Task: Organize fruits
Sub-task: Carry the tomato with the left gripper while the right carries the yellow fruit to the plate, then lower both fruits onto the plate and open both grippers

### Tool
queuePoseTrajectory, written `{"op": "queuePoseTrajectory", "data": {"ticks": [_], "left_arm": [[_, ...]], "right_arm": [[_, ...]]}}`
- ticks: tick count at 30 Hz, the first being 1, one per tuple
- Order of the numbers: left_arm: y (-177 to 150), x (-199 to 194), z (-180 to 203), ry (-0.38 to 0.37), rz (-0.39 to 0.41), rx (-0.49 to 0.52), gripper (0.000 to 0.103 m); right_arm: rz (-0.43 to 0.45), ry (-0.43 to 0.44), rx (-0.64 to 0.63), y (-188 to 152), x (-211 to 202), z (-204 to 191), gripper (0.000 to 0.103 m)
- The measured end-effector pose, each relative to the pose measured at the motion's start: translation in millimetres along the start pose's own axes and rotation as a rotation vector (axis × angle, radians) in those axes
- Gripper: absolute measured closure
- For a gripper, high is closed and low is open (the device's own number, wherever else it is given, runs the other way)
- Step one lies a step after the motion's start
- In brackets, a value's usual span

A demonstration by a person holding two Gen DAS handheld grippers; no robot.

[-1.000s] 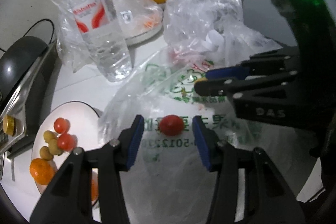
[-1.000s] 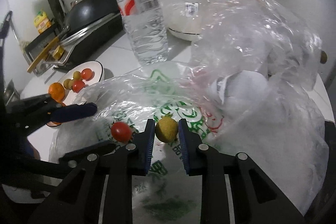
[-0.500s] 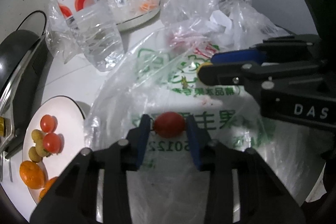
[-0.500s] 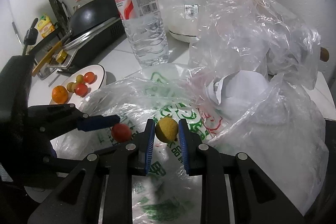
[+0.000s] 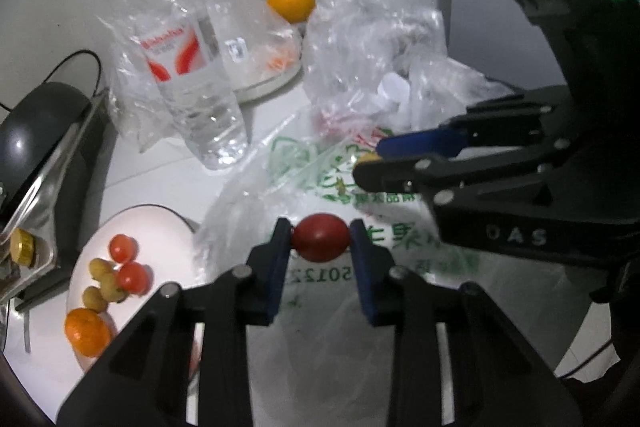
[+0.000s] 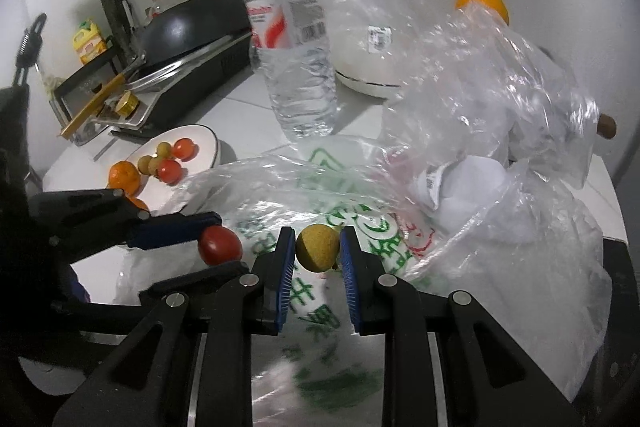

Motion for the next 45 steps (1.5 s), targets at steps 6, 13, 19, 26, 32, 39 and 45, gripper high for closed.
{"op": "queuePoseTrajectory", "data": {"ticks": [6,13,19,26,32,39,45], "left_arm": [[-6.8,-22.1,-11.6,0.011,0.029,-0.016,0.072],[-14.4,-44.0,-30.4,0.026,0.068,-0.039,0.072],[-21.8,-58.3,-51.6,0.061,0.091,-0.061,0.072],[-36.9,-65.2,-78.9,0.087,0.091,-0.110,0.072],[-49.8,-67.1,-105.4,0.113,0.087,-0.151,0.072],[-61.3,-60.1,-128.9,0.139,0.074,-0.182,0.072],[-67.4,-47.6,-139.6,0.138,0.050,-0.194,0.072]], "right_arm": [[0.014,-0.012,-0.023,6.4,-7.0,-21.8,0.078],[0.022,-0.019,-0.047,14.2,-11.2,-43.8,0.078],[0.027,-0.016,-0.072,22.1,-11.2,-63.5,0.078],[0.022,0.013,-0.108,30.2,-2.7,-90.9,0.078],[0.014,0.033,-0.139,37.6,8.0,-113.8,0.078],[-0.012,0.051,-0.151,43.0,27.4,-130.8,0.078],[-0.046,0.061,-0.165,43.2,47.6,-140.8,0.078]]}}
Point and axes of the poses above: each gripper's, at about its wrist camera, not at the fingertips, and x roughly the way its jaws point, z to its right, y to its top, the point moved 3 cm from there along x, roughly the way its jaws point
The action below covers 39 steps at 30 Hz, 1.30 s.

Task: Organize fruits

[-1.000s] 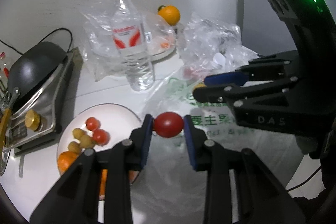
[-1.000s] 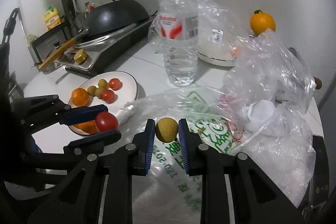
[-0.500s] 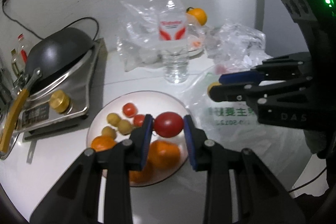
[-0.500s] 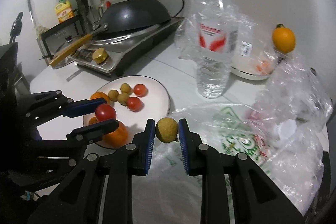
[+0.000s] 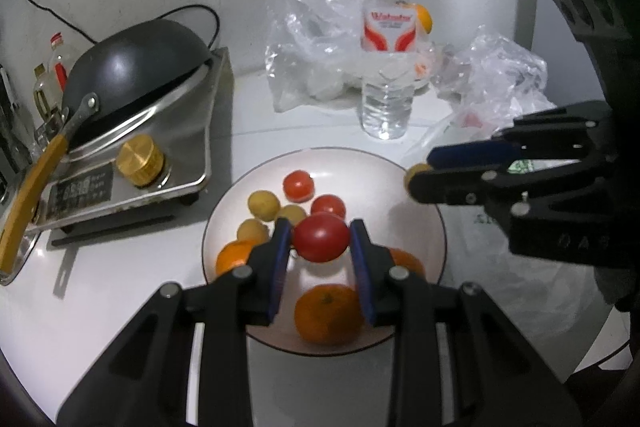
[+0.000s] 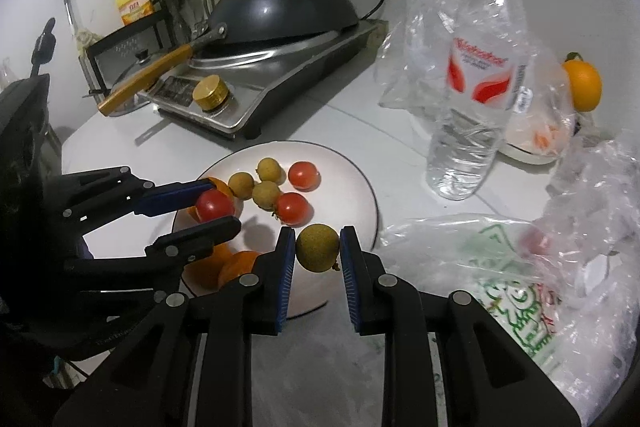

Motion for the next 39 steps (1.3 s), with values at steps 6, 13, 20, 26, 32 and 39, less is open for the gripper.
{"op": "queuePoseTrajectory", "data": {"ticks": [6,13,20,26,32,39], "left_arm": [[-2.1,11.3,-0.9,-0.017,-0.023,-0.002,0.072],[-2.6,17.5,-2.4,-0.032,-0.040,-0.016,0.071],[-2.4,18.6,-2.0,-0.027,-0.047,-0.015,0.069],[0.5,12.0,-0.7,-0.018,-0.038,-0.022,0.065],[5.6,-9.7,-0.4,-0.006,0.004,-0.039,0.054],[13.6,-47.3,9.0,0.005,0.078,-0.044,0.051]], "right_arm": [[-0.037,-0.002,-0.004,-2.1,19.1,-0.2,0.078],[-0.055,0.006,0.008,-2.3,30.0,1.7,0.078],[-0.061,0.008,0.029,-2.9,30.4,5.2,0.078],[-0.052,-0.007,0.023,-2.3,20.8,3.9,0.075],[-0.013,-0.038,0.023,-2.1,-4.3,2.6,0.070],[0.038,-0.069,0.030,-11.2,-41.2,1.8,0.068]]}}
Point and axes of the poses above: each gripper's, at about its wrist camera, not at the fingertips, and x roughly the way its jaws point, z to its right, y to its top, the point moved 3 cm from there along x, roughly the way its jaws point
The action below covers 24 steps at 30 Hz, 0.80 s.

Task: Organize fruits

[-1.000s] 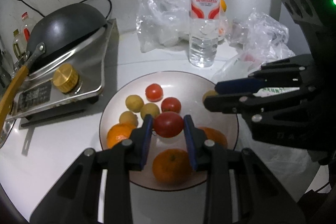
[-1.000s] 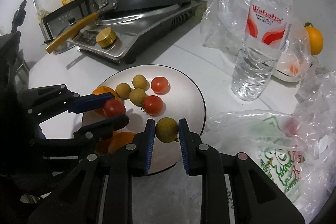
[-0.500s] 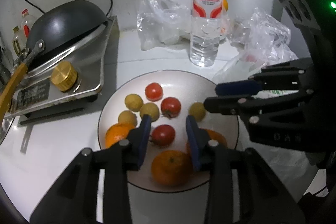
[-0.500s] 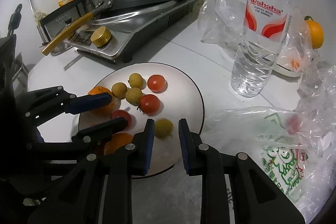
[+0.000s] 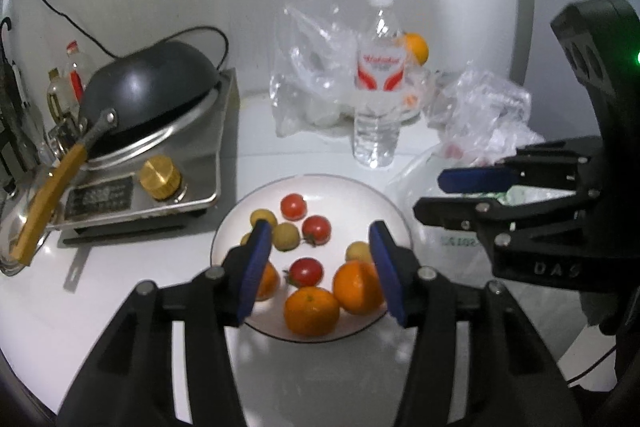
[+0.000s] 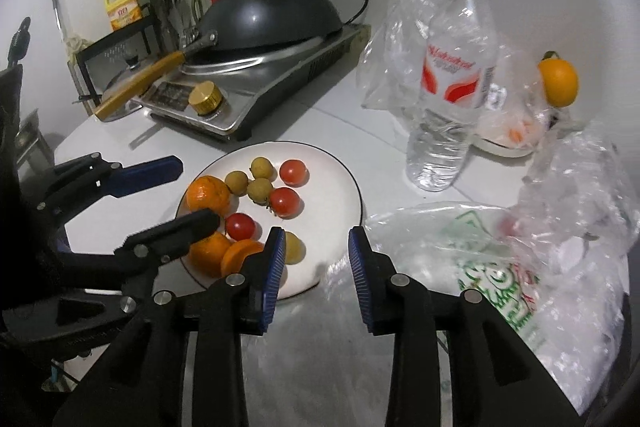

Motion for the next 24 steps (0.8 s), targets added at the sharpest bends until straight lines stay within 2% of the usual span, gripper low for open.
{"op": "queuePoseTrajectory", "data": {"ticks": [3,5,6,13,15,16,20,24], "left_arm": [[3.2,-17.1,5.9,0.000,0.030,-0.009,0.048],[3.8,-26.4,8.9,-0.001,0.044,-0.013,0.028],[3.7,-33.1,12.2,-0.001,0.052,-0.014,0.026],[7.8,-62.8,27.9,0.030,0.085,-0.019,0.024],[9.9,-72.4,30.4,0.034,0.098,-0.025,0.023],[10.8,-76.9,31.6,0.032,0.103,-0.027,0.022],[15.1,-96.0,34.3,0.028,0.140,-0.036,0.013],[21.9,-119.7,39.4,0.042,0.204,-0.032,0.011]], "right_arm": [[0.022,-0.009,0.004,-3.8,-16.6,-0.1,0.068],[0.039,-0.018,0.006,-6.1,-28.6,0.2,0.068],[0.047,-0.023,0.006,-7.0,-33.8,0.1,0.068],[0.110,-0.061,0.012,-13.0,-73.7,2.5,0.067],[0.129,-0.071,0.013,-14.1,-85.4,2.3,0.060],[0.141,-0.077,0.013,-14.0,-91.3,2.3,0.053],[0.184,-0.096,0.016,-13.6,-113.2,2.3,0.052],[0.230,-0.131,0.014,-12.7,-135.9,2.7,0.047]]}}
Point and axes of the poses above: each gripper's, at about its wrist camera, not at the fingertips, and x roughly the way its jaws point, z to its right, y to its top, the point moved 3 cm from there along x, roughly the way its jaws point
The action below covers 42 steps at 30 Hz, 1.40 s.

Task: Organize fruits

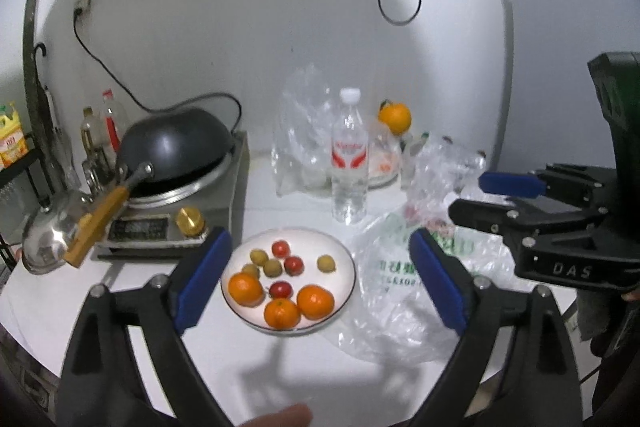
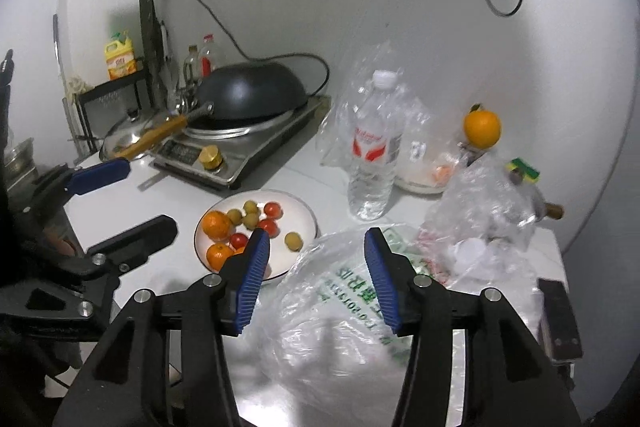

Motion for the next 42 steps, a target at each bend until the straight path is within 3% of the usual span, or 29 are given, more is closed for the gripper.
{"op": "queuePoseTrajectory", "data": {"ticks": [8,18,42], "left_arm": [[21.4,-35.2,12.0,0.033,0.107,0.030,0.004],[56.2,-70.6,22.4,0.071,0.202,0.036,0.004],[67.7,-80.3,19.0,0.140,0.230,0.018,0.004]], "right_arm": [[0.105,-0.059,0.009,15.7,-40.1,10.6,0.041],[0.211,-0.103,0.006,36.1,-80.8,17.0,0.033],[0.273,-0.096,-0.013,48.2,-95.8,15.9,0.032]]}}
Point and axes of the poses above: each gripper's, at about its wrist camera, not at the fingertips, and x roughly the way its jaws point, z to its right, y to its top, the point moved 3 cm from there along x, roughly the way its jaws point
